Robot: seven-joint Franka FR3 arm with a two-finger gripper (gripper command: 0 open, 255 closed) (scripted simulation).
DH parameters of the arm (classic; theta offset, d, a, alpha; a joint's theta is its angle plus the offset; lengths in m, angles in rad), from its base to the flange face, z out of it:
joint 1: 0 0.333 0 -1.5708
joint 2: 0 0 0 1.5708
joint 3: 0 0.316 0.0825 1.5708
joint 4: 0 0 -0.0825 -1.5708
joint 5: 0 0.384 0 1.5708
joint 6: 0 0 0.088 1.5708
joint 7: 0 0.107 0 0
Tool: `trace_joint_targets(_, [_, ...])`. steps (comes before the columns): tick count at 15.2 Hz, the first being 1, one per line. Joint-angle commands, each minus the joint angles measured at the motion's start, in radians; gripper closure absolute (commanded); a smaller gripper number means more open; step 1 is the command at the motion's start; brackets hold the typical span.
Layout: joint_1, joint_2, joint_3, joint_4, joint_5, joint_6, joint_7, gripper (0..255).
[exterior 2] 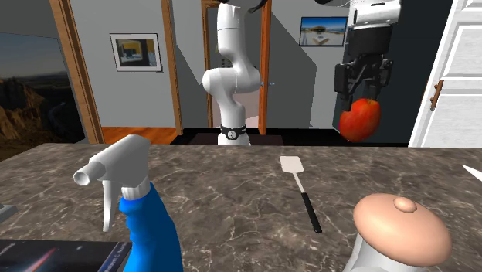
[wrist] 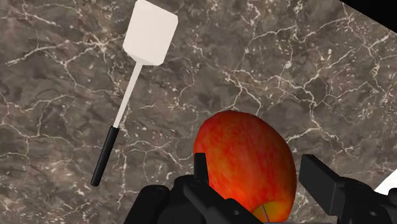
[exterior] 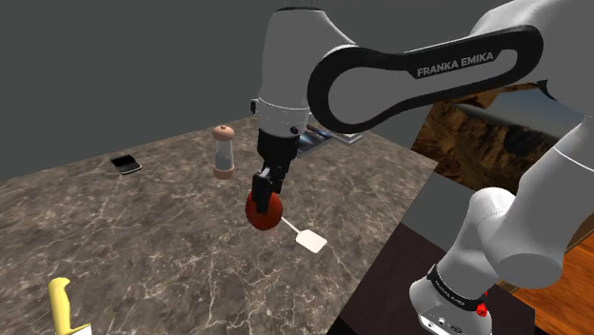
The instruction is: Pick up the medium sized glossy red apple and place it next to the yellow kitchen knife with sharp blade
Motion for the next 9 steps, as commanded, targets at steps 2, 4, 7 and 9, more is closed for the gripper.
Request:
trace_joint_targets(2, [0.034,0.024,0.043,0.017,-0.005,0.013,0.08,255])
trace_joint_targets(4, [0.056,0.043,0.07,0.029,-0.011,0.022,0.131,255])
trace_joint_targets(7, [0.091,0.079,0.109,0.056,-0.025,0.035,0.21,255])
trace_joint_targets(9, [0.115,0.108,0.134,0.079,-0.039,0.041,0.264,255])
